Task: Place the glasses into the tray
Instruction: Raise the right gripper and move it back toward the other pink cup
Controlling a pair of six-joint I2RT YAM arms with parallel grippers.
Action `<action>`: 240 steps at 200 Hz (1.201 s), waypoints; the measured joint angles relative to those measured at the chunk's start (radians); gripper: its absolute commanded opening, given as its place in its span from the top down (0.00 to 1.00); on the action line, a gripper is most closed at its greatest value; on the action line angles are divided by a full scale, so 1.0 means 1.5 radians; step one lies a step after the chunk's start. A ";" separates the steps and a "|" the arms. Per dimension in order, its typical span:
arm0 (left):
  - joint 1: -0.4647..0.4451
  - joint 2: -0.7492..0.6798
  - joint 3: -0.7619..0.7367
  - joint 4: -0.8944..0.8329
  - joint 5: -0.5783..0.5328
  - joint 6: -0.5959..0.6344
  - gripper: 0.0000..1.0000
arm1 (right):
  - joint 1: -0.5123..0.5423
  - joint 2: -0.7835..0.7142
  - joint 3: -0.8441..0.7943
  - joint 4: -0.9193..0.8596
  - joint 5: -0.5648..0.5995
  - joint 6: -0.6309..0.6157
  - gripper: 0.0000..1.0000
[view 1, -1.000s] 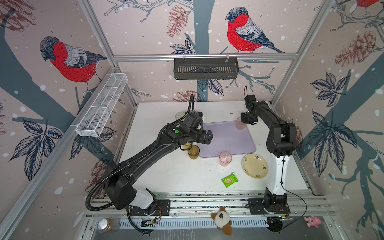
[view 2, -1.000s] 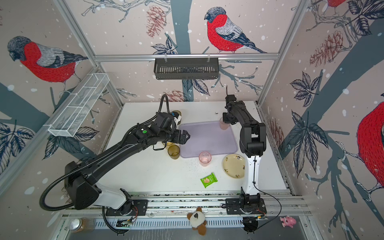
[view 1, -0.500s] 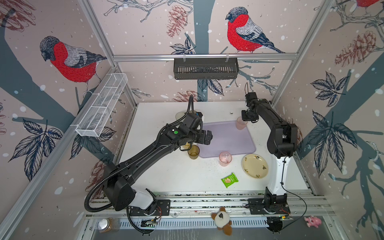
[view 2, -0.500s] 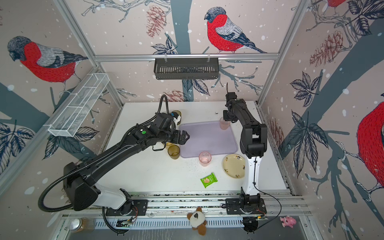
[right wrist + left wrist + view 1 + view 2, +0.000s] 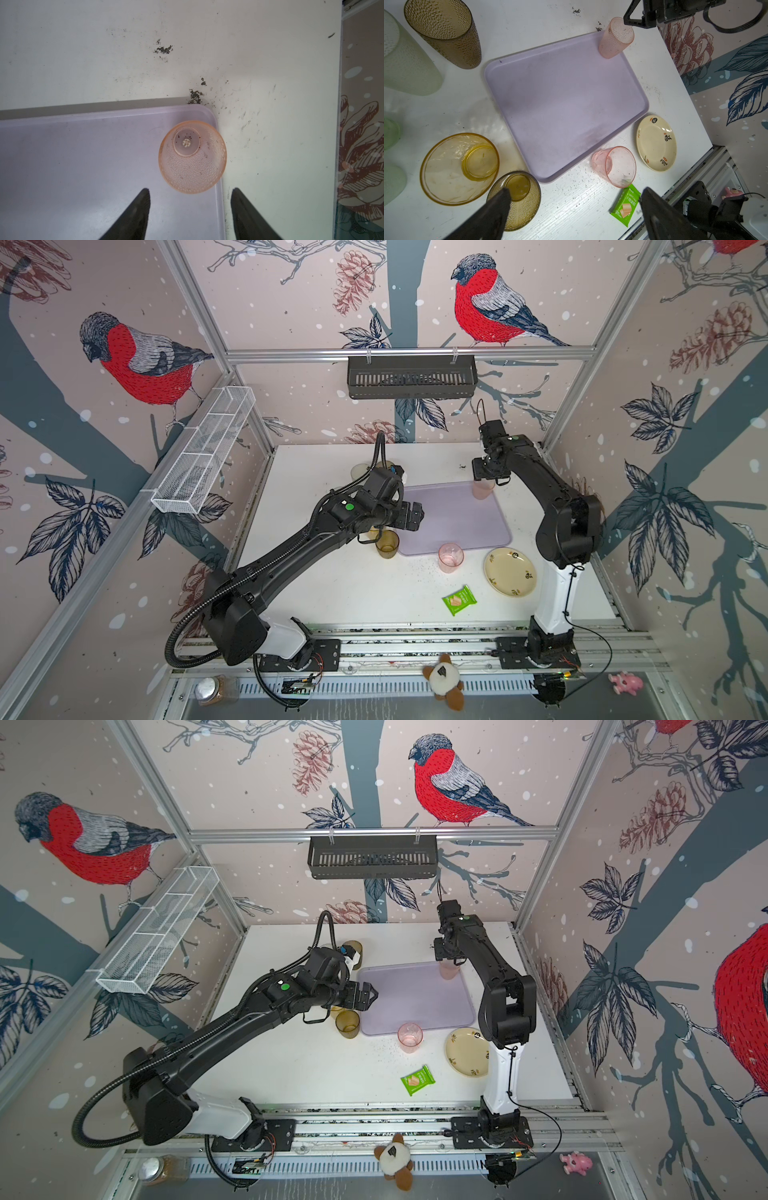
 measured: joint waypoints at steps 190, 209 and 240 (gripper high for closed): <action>0.001 -0.042 -0.060 0.051 0.048 -0.010 0.02 | 0.111 -0.253 -0.213 -0.043 -0.110 -0.003 0.30; 0.001 -0.060 -0.077 0.057 0.058 0.003 0.02 | 0.120 -0.279 -0.246 -0.043 -0.138 -0.005 0.30; 0.000 -0.096 -0.107 0.058 0.073 0.028 0.02 | 0.135 -0.306 -0.300 -0.045 -0.174 -0.007 0.31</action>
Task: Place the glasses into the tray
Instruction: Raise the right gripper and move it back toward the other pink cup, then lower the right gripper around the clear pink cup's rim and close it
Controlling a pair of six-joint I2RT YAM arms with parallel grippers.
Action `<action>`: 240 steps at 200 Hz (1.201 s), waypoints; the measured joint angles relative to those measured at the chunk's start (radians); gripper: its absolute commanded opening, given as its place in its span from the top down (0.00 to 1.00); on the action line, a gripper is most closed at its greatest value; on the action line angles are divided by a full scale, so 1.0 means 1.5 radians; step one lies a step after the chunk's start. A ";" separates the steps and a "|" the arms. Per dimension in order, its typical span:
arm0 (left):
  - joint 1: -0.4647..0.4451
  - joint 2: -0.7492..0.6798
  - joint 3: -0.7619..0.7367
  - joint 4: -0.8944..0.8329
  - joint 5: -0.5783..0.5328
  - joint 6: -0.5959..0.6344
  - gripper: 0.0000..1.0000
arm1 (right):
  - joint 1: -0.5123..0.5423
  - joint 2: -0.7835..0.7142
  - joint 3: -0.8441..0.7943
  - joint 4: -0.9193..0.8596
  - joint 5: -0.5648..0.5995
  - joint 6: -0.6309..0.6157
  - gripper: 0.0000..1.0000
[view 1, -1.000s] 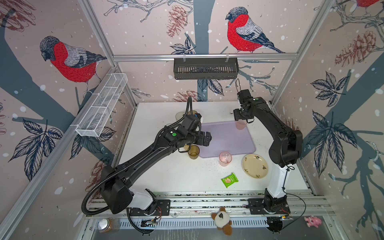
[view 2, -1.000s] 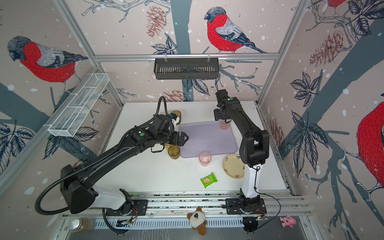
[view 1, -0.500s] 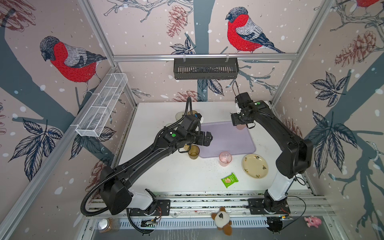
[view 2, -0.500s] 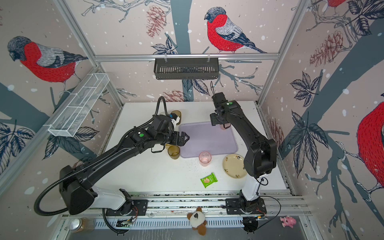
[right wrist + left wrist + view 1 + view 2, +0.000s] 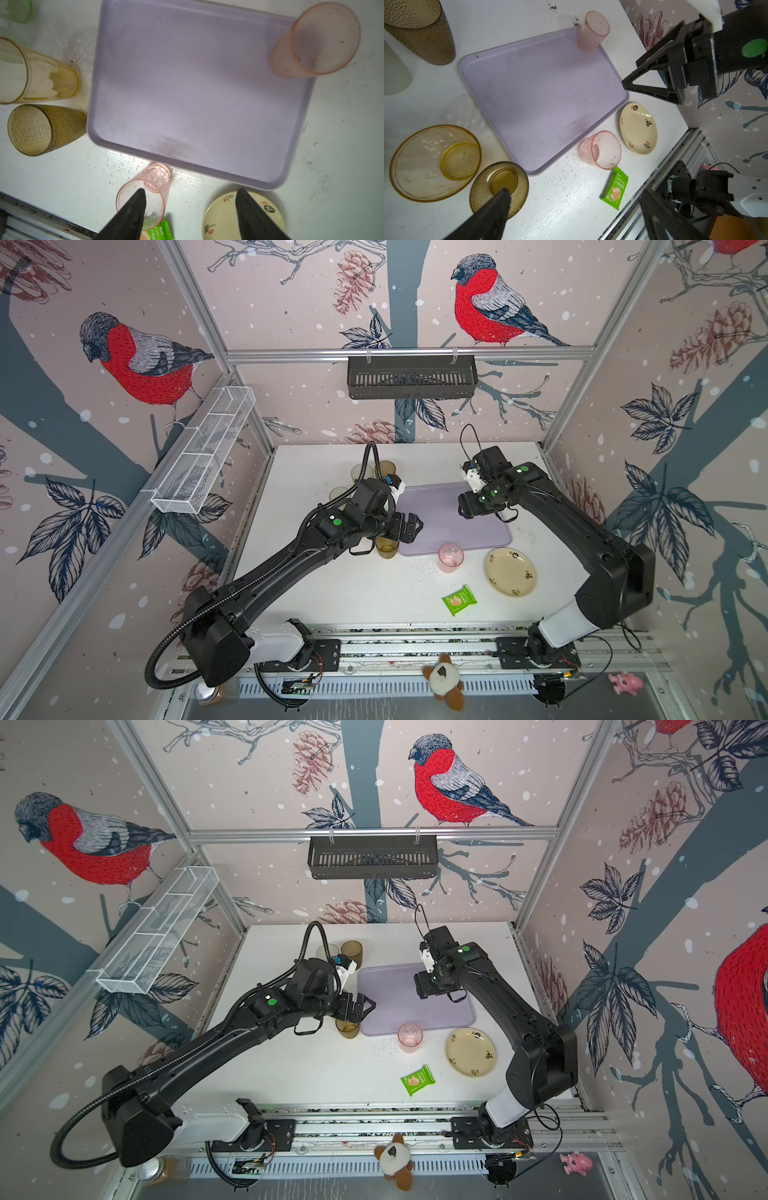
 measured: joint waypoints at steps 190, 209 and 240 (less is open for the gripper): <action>-0.056 -0.152 -0.156 0.025 0.039 0.139 0.02 | 0.080 -0.025 -0.179 0.046 -0.058 0.036 0.44; -0.059 -0.148 -0.156 0.030 0.046 0.147 0.02 | 0.080 -0.025 -0.190 0.054 -0.058 0.036 0.47; -0.067 -0.139 -0.156 0.031 0.048 0.154 0.02 | 0.080 -0.021 -0.199 0.057 -0.056 0.036 0.50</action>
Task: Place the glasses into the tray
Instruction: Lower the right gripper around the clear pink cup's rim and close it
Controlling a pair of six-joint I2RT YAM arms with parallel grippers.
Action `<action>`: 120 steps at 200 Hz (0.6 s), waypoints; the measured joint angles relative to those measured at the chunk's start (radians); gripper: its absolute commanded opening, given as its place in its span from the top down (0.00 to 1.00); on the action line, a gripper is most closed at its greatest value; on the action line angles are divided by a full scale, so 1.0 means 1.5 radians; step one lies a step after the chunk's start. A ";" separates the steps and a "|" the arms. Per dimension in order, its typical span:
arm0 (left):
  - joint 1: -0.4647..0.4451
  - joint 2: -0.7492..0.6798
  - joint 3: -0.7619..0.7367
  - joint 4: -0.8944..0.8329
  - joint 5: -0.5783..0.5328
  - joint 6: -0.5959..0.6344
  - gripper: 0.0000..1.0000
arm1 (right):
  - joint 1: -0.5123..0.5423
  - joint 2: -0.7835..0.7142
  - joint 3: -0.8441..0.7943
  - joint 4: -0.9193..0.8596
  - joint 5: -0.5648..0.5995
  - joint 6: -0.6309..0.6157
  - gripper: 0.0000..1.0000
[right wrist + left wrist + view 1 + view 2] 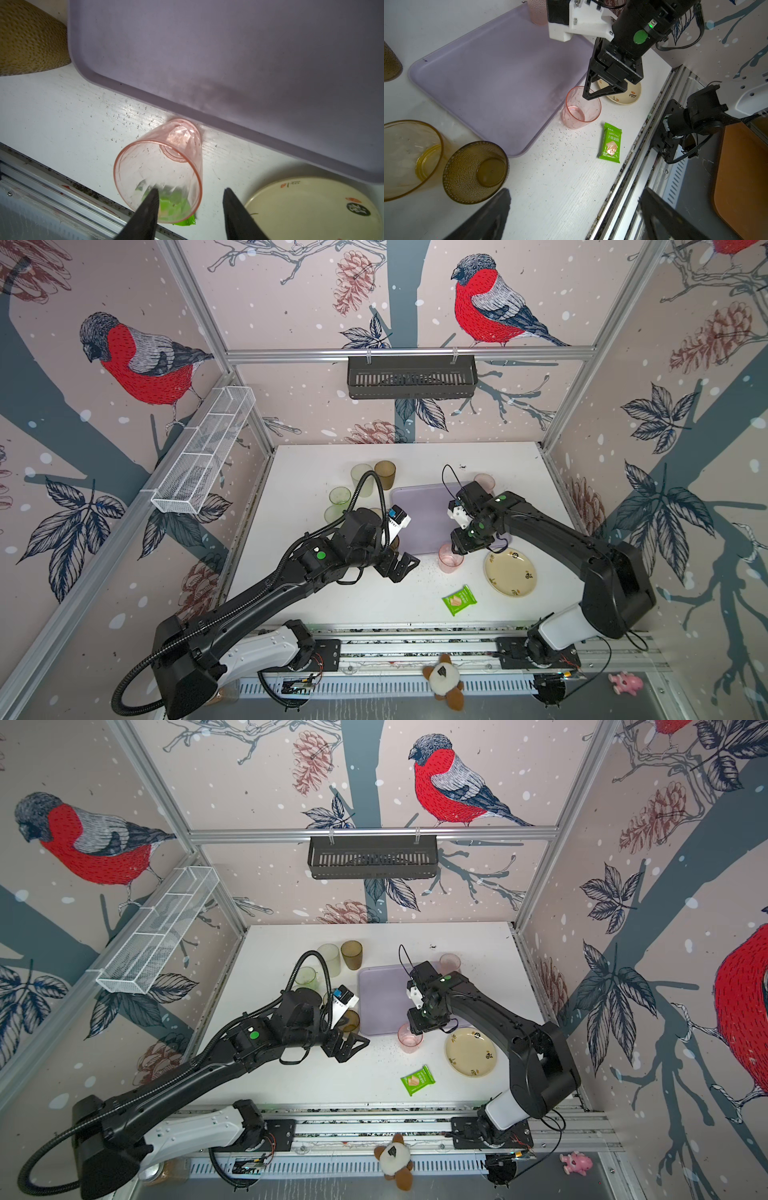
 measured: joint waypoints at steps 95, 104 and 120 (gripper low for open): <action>-0.048 0.034 0.005 0.029 -0.003 0.017 0.02 | 0.003 0.024 -0.004 0.022 0.013 0.001 0.59; -0.052 0.037 0.005 0.029 -0.004 0.017 0.02 | 0.005 0.027 -0.004 0.022 0.017 0.001 0.59; -0.057 0.042 0.007 0.029 -0.009 0.017 0.03 | 0.006 0.032 -0.004 0.023 0.019 0.002 0.61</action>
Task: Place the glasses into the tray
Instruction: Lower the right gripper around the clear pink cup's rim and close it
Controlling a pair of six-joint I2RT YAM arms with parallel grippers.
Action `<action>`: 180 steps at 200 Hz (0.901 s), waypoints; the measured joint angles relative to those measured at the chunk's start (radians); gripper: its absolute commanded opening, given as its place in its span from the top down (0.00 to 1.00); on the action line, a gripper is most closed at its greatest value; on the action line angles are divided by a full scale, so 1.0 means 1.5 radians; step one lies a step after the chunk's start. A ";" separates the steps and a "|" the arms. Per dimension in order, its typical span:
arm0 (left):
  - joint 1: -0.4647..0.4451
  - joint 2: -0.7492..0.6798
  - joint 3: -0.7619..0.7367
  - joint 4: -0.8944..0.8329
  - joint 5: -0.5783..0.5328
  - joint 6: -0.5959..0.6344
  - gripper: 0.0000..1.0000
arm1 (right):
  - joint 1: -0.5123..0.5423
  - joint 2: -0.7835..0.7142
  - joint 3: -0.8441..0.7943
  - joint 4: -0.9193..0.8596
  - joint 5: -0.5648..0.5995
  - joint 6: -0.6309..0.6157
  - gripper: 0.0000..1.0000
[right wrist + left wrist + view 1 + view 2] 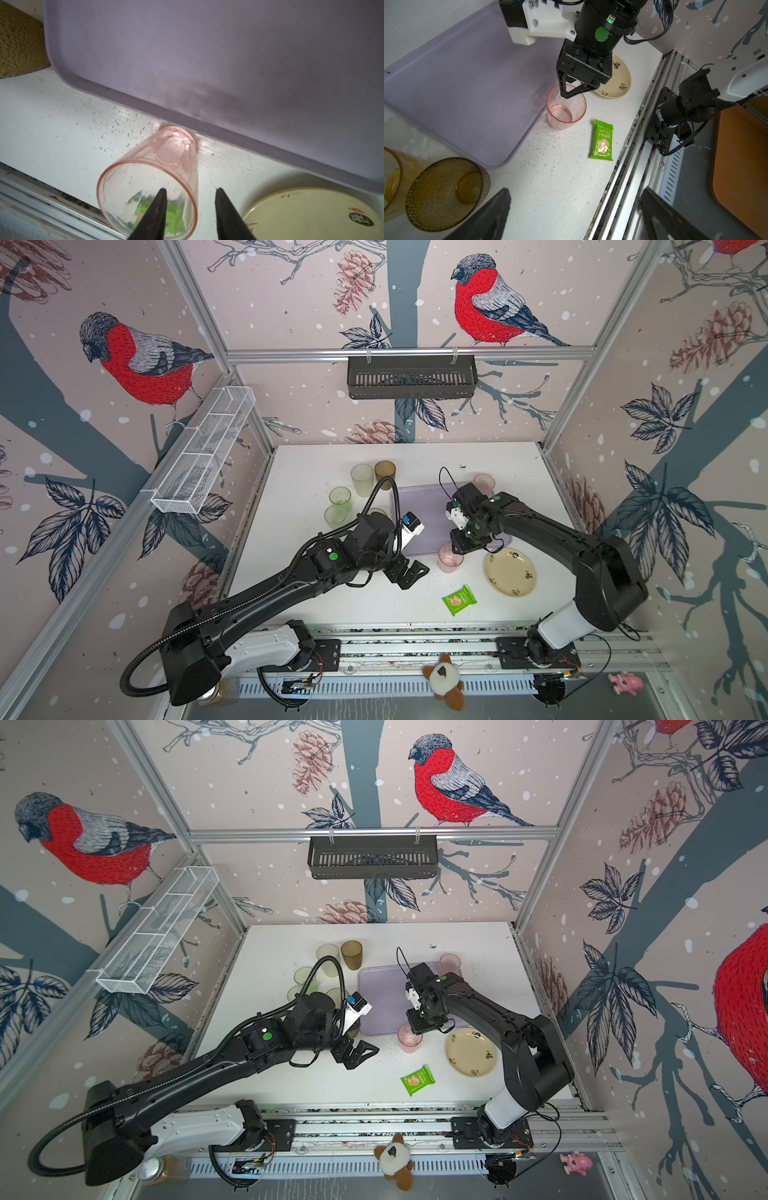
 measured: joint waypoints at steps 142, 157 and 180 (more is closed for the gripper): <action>-0.010 0.011 0.006 0.000 -0.010 0.012 0.02 | 0.008 0.023 0.011 0.000 0.019 -0.003 0.75; -0.010 0.011 0.006 0.000 -0.012 0.012 0.02 | 0.008 0.025 0.013 -0.001 0.021 -0.004 0.75; -0.010 0.011 0.006 0.000 -0.012 0.012 0.02 | 0.008 0.027 0.014 -0.002 0.025 -0.005 0.76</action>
